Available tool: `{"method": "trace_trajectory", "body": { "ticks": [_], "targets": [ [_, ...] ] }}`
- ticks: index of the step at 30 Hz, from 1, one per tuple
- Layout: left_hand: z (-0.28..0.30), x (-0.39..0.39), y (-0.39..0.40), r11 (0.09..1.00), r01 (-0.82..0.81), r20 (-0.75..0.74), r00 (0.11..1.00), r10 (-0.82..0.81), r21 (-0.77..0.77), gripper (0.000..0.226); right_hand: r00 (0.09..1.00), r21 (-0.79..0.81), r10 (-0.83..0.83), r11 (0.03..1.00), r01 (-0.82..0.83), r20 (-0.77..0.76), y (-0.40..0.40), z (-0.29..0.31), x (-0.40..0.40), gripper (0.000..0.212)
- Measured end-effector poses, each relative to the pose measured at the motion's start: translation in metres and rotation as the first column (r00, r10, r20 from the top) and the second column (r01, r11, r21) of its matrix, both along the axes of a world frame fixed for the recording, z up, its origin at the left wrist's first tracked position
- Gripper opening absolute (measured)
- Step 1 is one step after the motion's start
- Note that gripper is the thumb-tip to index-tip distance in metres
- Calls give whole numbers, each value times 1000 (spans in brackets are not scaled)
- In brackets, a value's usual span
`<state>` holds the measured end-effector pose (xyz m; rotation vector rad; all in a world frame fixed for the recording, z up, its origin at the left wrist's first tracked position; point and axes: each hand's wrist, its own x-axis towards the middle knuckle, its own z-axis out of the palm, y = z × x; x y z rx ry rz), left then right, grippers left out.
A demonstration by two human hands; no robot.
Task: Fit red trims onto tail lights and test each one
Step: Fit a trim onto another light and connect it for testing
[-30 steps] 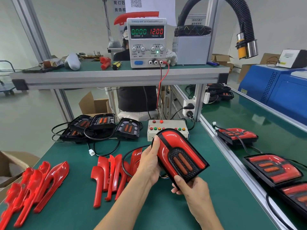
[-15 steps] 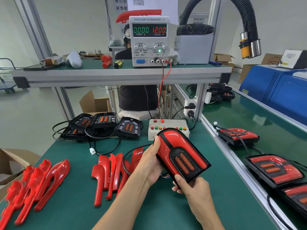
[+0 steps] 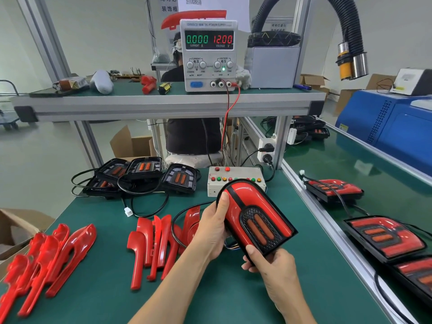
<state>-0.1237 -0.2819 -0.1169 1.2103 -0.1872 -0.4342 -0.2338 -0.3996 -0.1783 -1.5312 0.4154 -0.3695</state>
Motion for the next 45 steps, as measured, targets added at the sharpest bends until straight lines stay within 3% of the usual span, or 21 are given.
{"method": "trace_trajectory", "body": {
  "ticks": [5, 12, 17, 22, 26, 32, 38, 42, 45],
  "targets": [
    [-1, 1, -3, 1000, 13, 33, 999, -14, 9, 61, 1000, 23, -18, 1000, 18, 10, 0, 1, -1, 23],
    [-4, 3, 4, 996, 15, -89, 996, -23, -93, 59, 1000, 27, 1, 1000, -2, 10, 2, 1, 0, 20],
    [-3, 0, -3, 997, -34, -78, 997, 29, -63, 59, 1000, 13, -2, 1000, 2, 11, 0, -1, 0, 24],
    [-2, 2, -3, 992, 84, -96, 991, -94, -99, 60, 999, 38, -40, 999, 39, 18, -3, -2, 3, 25],
    [-10, -1, 4, 967, 228, -24, 972, -233, -116, 45, 998, 77, -47, 996, 44, 37, -5, -2, 3, 30],
    [-11, -6, -2, 985, 150, 64, 987, -145, -81, 46, 997, 126, -61, 991, 54, 54, -5, 0, 2, 56],
    [-15, -10, -5, 987, 114, 58, 992, -108, -114, 48, 994, 118, -74, 991, 64, 83, -3, 0, 2, 52],
    [-19, -15, -4, 968, 171, 39, 985, -167, -184, 51, 992, 129, -65, 990, 52, 105, -3, 1, 1, 47],
    [-23, -20, -5, 978, 175, 81, 983, -166, -116, 53, 991, 127, -84, 989, 70, 102, -3, 1, 0, 47]
  ]
}}
